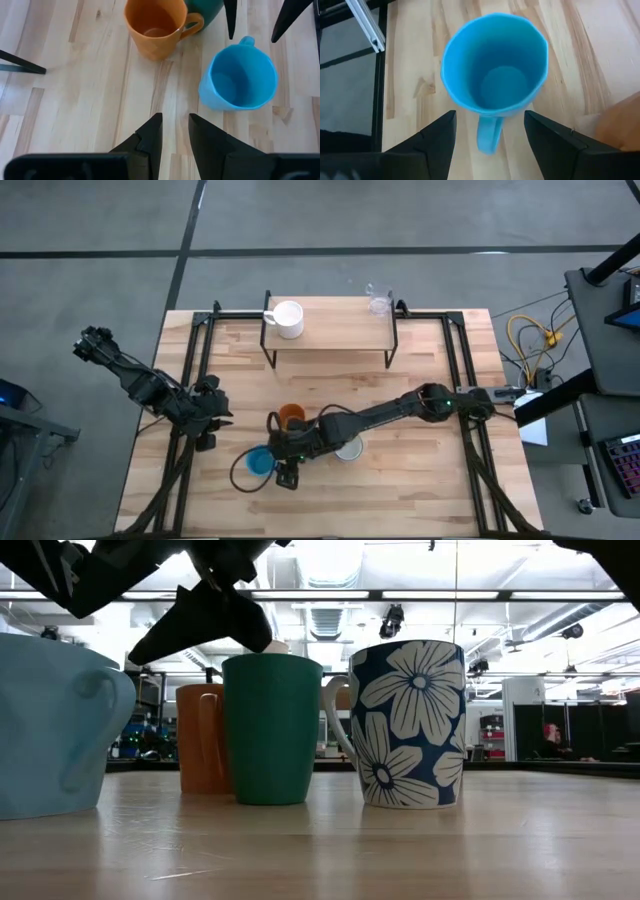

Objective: Stack small to large cups/mugs on shelf
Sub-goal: Put the blue mug on the shelf

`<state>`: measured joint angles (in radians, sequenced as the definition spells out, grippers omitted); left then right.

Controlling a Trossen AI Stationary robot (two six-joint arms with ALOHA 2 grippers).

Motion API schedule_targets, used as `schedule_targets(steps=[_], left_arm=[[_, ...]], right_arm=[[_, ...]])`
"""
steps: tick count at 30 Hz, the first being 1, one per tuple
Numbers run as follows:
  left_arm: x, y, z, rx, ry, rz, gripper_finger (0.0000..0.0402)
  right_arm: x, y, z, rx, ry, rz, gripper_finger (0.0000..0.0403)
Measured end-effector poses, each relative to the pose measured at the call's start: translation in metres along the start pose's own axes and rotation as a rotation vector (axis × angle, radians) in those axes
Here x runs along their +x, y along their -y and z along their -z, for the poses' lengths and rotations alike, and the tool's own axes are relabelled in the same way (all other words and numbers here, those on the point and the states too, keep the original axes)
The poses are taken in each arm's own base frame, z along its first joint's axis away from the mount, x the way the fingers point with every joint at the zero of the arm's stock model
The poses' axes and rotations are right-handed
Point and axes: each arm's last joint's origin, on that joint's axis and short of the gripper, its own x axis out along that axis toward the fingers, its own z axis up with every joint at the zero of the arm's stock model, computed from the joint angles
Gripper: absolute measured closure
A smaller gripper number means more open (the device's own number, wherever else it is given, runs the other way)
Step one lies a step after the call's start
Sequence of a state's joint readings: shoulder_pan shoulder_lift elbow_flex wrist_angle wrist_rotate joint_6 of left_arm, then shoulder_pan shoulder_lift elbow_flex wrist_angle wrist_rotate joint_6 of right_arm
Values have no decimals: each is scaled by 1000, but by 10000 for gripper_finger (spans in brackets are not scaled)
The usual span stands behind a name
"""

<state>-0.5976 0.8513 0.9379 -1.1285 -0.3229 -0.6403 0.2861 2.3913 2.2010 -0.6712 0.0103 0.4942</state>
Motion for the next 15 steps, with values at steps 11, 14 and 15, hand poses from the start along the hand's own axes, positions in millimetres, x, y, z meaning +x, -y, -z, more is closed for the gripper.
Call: schedule_targets(steps=[11,14,15], left_arm=[[-2,-1,0,-9,8,13,322],[-2,-1,0,-10,9,14,322],[-2,-1,0,-10,8,13,322]], right_arm=[[14,-6,17,32,10,24,177],[17,-5,20,58,10,22,177],[18,-5,21,59,13,21,177]])
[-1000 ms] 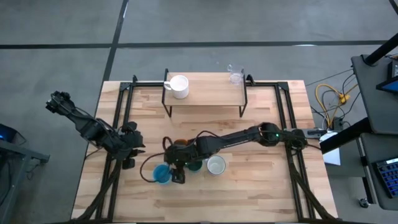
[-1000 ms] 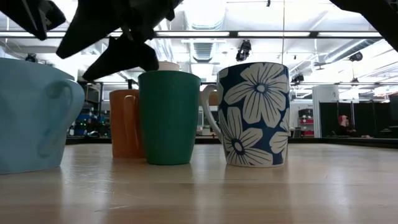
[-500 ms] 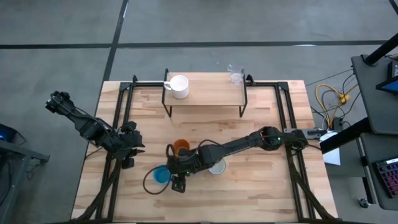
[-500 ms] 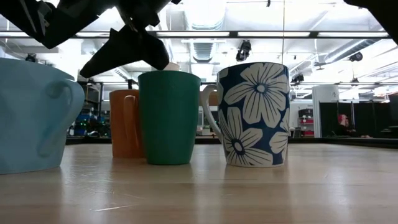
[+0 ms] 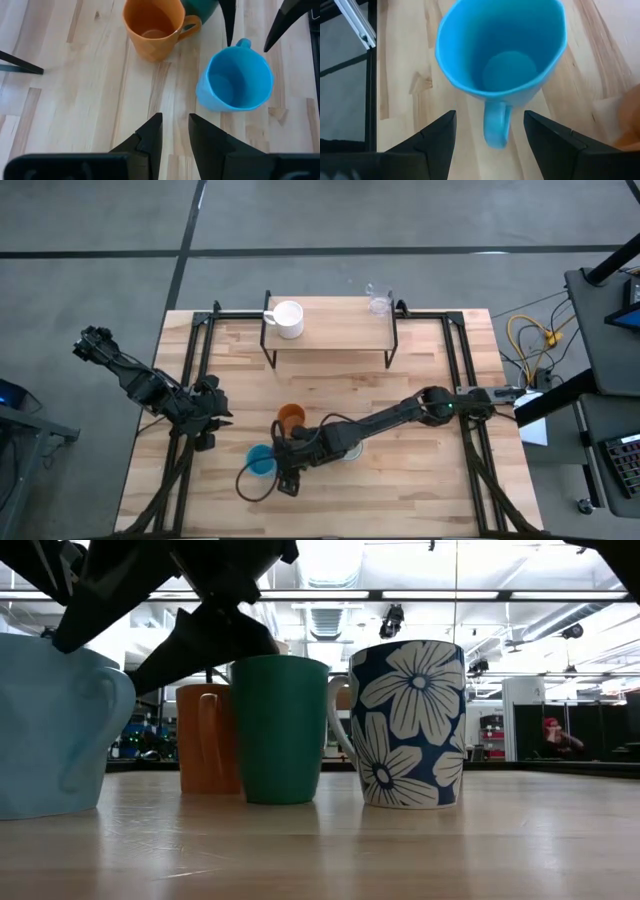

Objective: Stack small to large cups/mugs on shelf
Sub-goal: Put the blue mug on the shelf

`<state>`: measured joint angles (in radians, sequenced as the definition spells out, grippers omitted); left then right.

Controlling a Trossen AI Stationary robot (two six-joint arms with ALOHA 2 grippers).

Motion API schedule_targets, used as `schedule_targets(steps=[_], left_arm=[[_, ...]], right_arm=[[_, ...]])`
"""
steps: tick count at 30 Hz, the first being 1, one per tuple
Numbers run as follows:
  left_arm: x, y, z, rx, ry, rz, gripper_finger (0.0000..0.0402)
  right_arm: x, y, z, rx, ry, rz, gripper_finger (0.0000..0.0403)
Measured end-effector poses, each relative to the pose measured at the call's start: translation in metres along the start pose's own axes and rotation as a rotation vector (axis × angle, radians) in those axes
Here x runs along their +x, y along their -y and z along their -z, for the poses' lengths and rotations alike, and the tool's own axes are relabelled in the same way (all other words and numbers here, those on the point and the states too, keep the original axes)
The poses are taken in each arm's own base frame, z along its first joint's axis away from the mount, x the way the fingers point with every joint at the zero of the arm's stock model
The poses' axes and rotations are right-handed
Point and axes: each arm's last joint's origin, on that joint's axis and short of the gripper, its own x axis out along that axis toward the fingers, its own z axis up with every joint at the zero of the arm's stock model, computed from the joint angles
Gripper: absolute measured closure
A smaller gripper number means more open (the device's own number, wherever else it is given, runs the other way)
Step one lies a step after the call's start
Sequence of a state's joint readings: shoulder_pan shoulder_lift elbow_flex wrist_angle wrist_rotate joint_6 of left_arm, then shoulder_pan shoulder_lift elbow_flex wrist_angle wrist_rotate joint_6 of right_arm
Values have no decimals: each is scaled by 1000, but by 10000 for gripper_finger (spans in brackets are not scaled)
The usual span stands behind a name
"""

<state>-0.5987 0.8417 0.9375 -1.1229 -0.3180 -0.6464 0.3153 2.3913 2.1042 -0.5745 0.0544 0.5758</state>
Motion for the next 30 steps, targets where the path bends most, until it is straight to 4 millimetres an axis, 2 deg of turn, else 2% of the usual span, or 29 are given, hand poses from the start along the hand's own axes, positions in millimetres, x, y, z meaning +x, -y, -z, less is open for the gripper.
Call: schedule_targets(steps=[13,15,18,23,30], left_arm=[[0,0,0,-2,1,2,322],[0,0,0,-3,2,3,322],[0,1,-1,-5,7,6,322],[0,1,-1,-6,10,7,322],[0,1,-1,-7,12,8,322]], right_arm=[[8,8,5,-12,-1,8,185],[8,8,5,-33,4,5,202],[8,8,3,-54,20,-4,247],[8,7,2,-86,27,-10,366],[8,7,1,-120,34,-11,365]])
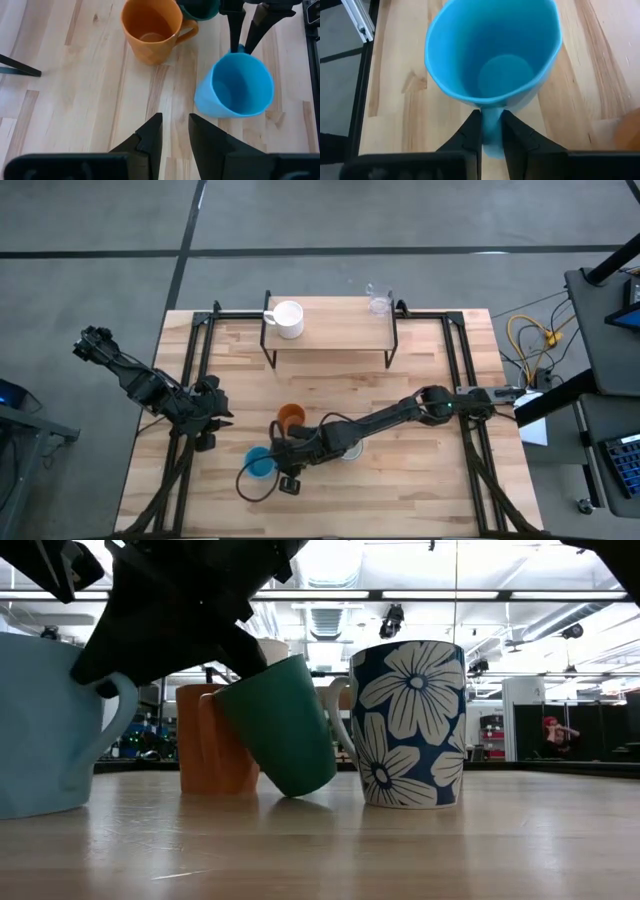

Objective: Stack small to large cups/mugs on shelf
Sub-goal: Put the blue mug on the shelf

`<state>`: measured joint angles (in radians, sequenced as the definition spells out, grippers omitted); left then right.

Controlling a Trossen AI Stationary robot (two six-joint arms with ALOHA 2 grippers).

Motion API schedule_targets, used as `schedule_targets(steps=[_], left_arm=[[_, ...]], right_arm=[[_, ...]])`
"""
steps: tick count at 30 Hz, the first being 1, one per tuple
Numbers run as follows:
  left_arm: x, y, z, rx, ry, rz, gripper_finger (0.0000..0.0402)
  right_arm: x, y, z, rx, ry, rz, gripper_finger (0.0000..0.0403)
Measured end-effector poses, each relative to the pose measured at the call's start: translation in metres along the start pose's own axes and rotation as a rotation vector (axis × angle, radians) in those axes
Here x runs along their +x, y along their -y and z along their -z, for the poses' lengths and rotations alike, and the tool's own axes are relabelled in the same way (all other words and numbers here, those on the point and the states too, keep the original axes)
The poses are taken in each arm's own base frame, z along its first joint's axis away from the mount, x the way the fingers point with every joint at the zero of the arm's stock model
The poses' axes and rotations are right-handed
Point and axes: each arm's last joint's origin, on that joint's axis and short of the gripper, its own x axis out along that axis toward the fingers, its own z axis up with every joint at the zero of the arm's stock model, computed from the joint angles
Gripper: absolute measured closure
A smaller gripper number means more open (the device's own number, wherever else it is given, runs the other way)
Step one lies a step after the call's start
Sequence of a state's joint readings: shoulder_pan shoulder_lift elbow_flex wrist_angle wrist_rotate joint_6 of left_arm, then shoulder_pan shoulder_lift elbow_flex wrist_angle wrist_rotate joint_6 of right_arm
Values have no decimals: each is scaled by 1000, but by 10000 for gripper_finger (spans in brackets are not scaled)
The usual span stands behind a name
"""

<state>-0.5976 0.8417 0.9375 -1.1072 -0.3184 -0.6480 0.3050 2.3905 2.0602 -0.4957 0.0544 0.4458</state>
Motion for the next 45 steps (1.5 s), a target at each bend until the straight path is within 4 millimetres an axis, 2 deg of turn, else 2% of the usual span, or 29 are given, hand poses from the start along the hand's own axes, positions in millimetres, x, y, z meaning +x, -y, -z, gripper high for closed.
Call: schedule_targets(steps=[7,12,17,24,27,35,40,45], left_arm=[[0,0,0,0,1,0,322],[0,0,0,-1,0,0,322],[-2,0,-1,-4,7,5,322],[-3,0,-2,-6,12,8,322],[-4,0,-2,-6,12,9,322],[-4,-1,-1,-6,15,11,322],[-4,-1,-1,-7,16,11,322],[-4,0,-2,-9,22,16,322]], right_arm=[[-15,2,-22,-50,33,0,365],[-29,14,-40,-74,32,27,365],[-55,27,-63,-38,31,57,365],[-79,43,-78,5,67,89,365],[-100,52,-90,48,114,103,365],[-188,89,-114,152,245,286,365],[-245,122,-113,291,251,447,365],[-279,155,-107,462,250,553,365]])
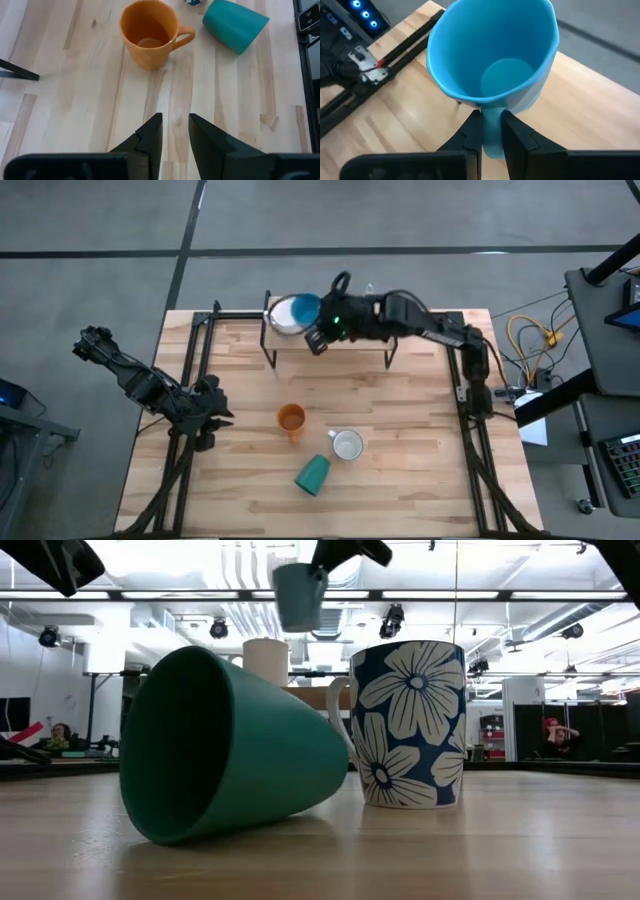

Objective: Stack small to large cups/mugs on shelf
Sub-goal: Put the blue mug on the shelf

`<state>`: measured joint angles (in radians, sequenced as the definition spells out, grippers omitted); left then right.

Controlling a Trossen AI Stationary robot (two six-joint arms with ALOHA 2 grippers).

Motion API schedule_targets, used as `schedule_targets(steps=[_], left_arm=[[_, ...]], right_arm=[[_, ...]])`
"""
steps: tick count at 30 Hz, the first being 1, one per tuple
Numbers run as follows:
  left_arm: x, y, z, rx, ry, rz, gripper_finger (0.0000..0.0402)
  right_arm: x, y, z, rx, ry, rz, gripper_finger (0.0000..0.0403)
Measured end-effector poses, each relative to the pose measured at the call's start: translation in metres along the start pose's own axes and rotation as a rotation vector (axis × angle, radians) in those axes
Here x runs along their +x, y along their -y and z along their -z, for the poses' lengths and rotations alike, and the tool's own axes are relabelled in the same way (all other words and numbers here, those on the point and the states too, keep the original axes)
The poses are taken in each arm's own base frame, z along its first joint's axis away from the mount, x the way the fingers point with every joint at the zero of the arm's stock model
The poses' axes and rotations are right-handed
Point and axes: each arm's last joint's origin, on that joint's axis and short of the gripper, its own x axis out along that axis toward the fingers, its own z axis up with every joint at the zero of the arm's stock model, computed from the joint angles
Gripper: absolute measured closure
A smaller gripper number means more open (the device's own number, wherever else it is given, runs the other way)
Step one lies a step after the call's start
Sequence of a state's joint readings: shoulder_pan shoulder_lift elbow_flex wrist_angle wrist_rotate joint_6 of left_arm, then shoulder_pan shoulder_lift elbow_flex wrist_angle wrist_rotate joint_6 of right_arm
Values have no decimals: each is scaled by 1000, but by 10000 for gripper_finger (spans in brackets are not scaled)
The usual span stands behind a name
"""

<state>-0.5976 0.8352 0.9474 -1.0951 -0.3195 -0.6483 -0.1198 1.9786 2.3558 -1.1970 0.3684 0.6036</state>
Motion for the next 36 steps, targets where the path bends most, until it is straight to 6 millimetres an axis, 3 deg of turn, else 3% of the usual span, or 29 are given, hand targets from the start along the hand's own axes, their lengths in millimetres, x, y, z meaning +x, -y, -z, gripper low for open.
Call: schedule_targets(steps=[7,14,21,36], left_arm=[[1,1,-1,-6,17,4,322],[0,1,-2,-67,33,-9,322],[1,0,-2,-86,55,-41,322],[1,-1,-3,-87,86,-77,322]], right_arm=[[17,43,-26,77,-33,-4,365],[45,76,-38,70,-90,31,365],[61,85,-40,43,-117,26,365],[99,84,-31,10,-208,11,365]])
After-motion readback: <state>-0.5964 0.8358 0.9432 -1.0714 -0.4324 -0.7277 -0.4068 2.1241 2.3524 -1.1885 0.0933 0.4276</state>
